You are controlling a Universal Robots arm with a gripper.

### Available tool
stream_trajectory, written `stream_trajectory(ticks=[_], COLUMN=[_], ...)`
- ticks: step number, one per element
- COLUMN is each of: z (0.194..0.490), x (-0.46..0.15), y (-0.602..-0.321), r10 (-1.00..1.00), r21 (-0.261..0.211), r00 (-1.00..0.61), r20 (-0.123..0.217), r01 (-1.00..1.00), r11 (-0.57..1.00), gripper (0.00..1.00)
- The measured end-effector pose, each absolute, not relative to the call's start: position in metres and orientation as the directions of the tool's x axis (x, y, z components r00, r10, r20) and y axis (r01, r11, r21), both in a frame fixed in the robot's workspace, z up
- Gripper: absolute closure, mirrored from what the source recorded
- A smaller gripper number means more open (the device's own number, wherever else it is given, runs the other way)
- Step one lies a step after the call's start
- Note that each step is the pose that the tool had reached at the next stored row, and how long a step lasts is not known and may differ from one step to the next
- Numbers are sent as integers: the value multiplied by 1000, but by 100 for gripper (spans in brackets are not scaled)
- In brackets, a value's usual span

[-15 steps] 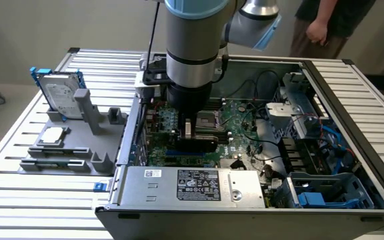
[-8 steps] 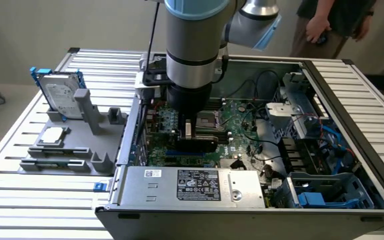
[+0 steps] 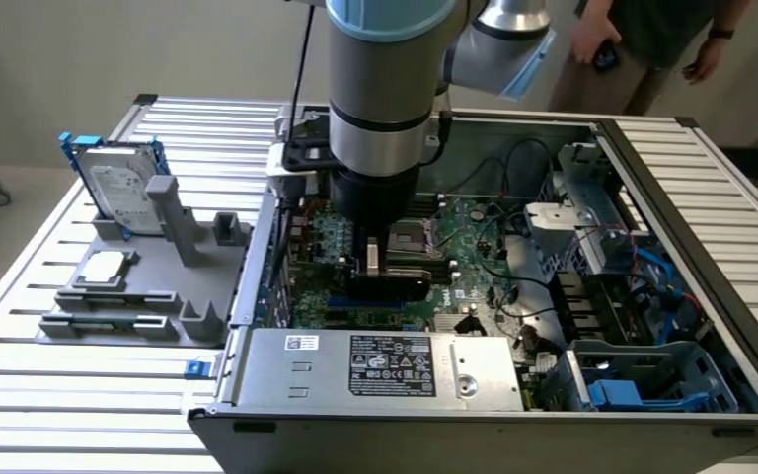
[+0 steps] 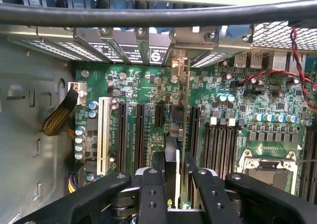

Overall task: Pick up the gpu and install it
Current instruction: 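Insert the gpu into the slot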

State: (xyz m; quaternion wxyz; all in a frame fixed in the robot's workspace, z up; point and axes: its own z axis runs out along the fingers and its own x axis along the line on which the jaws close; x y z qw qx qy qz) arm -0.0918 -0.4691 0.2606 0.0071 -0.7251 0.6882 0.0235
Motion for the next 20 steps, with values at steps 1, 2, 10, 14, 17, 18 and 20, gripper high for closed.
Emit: stream_trajectory(ticks=[1, 2, 10, 14, 17, 18, 20], z=[260, 261, 261, 261, 261, 261, 261], x=[-91, -91, -91, -91, -91, -91, -91], y=[-469, -469, -471, -472, -472, -472, -472], r10=[-998, -998, -997, -997, -997, -997, -997], r21=[22, 22, 21, 21, 21, 21, 21], r00=[52, 52, 52, 51, 50, 50, 47], r20=[-46, -47, -58, -64, -65, -65, -65], r01=[-998, -998, -998, -998, -998, -998, -999], r11=[-53, -53, -53, -53, -52, -51, -49], gripper=[74, 74, 74, 74, 74, 74, 74])
